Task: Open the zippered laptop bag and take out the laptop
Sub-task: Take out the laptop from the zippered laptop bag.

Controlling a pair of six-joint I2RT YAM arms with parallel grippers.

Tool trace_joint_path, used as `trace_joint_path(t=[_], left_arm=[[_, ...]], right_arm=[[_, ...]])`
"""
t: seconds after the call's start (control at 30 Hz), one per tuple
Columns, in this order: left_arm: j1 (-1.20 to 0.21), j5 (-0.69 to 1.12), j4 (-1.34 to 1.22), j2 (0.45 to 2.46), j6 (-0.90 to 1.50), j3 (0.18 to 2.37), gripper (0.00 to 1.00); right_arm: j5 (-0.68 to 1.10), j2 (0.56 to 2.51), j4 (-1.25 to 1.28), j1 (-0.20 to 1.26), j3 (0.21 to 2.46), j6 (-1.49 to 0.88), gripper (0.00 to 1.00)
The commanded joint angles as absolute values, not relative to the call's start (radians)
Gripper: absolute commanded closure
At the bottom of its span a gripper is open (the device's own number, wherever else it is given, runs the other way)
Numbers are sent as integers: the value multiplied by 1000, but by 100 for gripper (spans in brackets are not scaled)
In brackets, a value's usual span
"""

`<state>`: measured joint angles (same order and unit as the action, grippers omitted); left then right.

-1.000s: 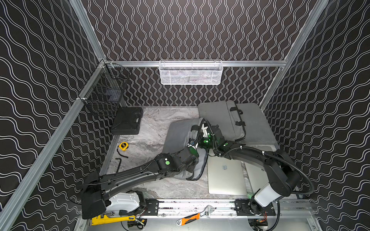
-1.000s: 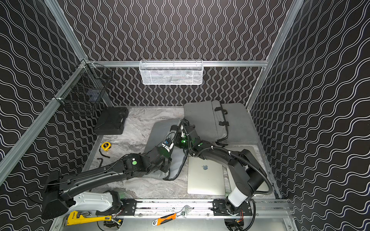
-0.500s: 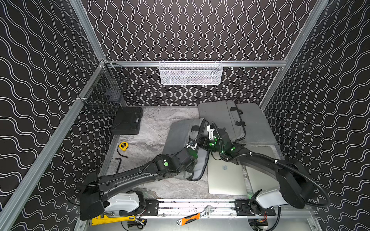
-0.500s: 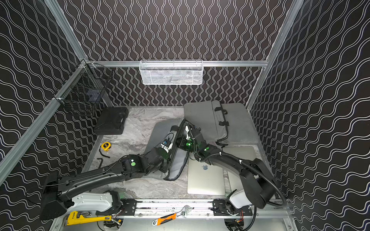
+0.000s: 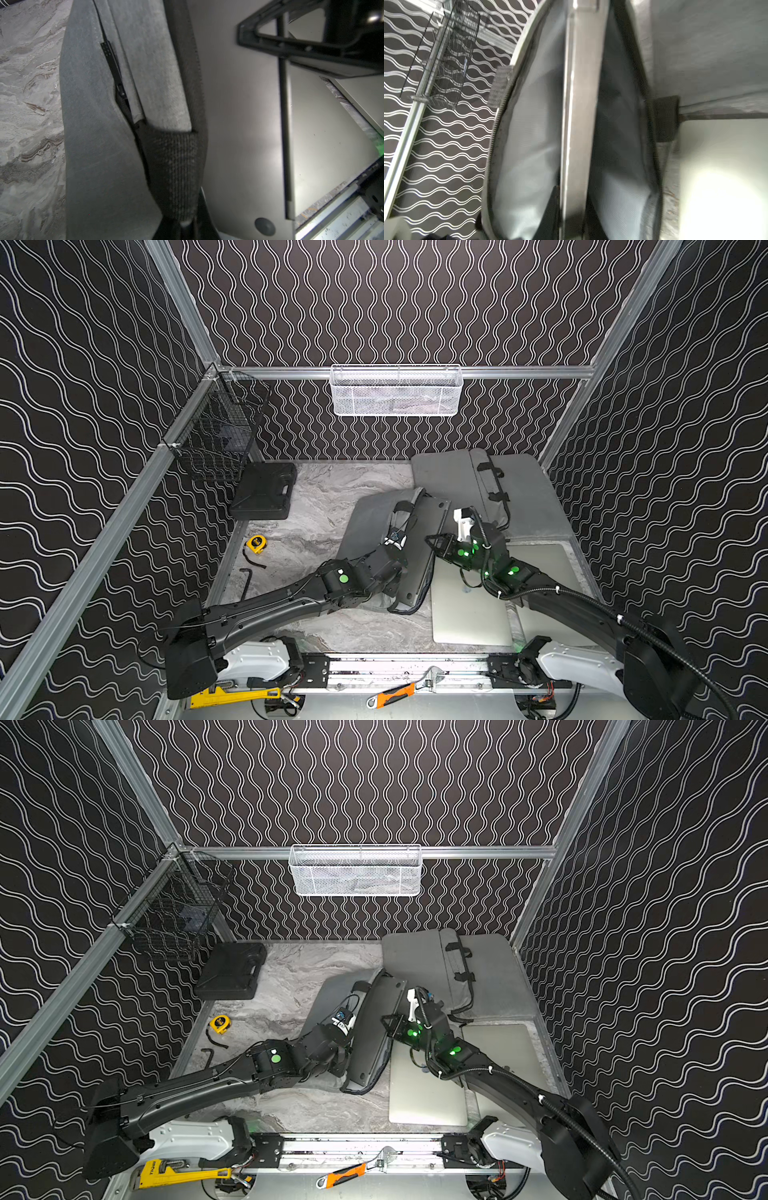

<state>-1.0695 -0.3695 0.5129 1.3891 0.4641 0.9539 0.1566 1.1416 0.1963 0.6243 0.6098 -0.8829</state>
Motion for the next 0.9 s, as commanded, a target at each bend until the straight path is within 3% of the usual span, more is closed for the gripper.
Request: trace_joint_path(t=[0.0,0.57,0.87], left_arm=[[-1060,-400,455,1399,424,954,100],[-948,-325,413,1486,384,1019,100],[-873,-291,375,1525,357,1068,100]], right_arm=[[192,1103,366,587,577,-901,100],[369,1075,516,479,498,-945,100],[308,886,438,453,469,-881,100]])
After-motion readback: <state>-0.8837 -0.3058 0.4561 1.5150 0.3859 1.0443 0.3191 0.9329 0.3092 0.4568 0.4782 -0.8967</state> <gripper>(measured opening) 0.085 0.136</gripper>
